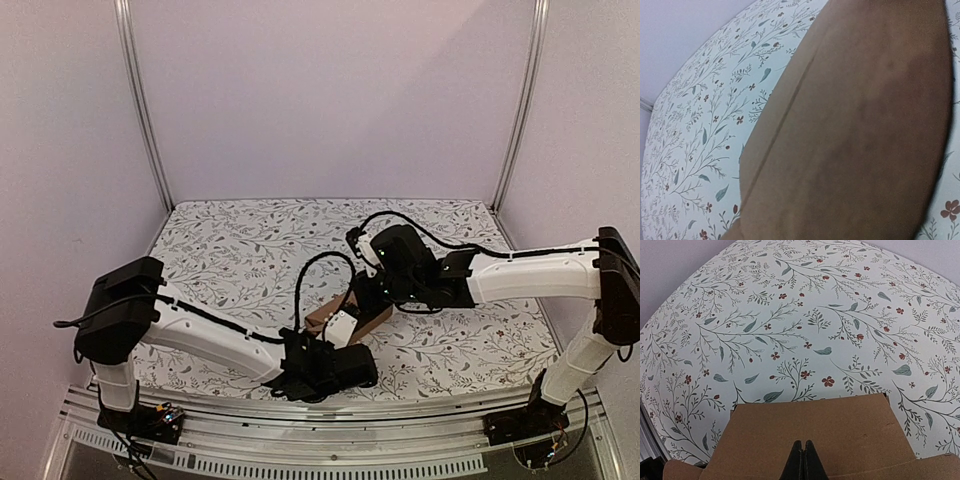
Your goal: Fold the paper box
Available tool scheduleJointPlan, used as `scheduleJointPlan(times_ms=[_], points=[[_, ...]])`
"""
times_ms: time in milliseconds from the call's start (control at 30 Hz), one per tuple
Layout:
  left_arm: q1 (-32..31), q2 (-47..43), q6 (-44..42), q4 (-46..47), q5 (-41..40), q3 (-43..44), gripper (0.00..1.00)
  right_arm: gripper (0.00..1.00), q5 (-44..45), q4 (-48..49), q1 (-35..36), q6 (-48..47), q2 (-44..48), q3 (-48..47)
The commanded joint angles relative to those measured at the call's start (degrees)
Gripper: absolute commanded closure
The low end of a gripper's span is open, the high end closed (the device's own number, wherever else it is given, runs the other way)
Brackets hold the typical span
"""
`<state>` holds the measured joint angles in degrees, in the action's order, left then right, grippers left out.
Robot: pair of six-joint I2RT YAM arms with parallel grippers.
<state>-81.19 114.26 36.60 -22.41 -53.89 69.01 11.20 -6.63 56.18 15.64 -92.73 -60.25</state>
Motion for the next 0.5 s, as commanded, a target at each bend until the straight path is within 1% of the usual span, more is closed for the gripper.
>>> scheduleJointPlan(times_ms=[0, 67, 267, 333, 467], points=[[-1.5, 2.2, 1.4, -4.5, 2.5, 1.5, 0.89, 1.00, -0.3, 2.8, -0.4, 0.7, -3.0, 1.7], [-2.0, 2.1, 1.4, -4.7, 2.7, 1.7, 0.78, 1.00, -0.4, 3.3, -0.4, 0.9, -3.7, 2.1], [-3.3, 1.0, 0.3, -5.2, 4.1, 1.8, 0.58, 1.00, -0.6, 5.0, -0.5, 1.4, -5.7, 3.1], [-3.6, 0.8, 0.3, -5.3, 4.8, 1.8, 0.53, 1.00, -0.7, 5.4, -0.5, 1.7, -6.0, 3.4], [-4.0, 0.6, 0.1, -5.4, 5.7, 2.0, 0.48, 1.00, -1.2, 6.0, -0.5, 2.2, -6.5, 4.3]])
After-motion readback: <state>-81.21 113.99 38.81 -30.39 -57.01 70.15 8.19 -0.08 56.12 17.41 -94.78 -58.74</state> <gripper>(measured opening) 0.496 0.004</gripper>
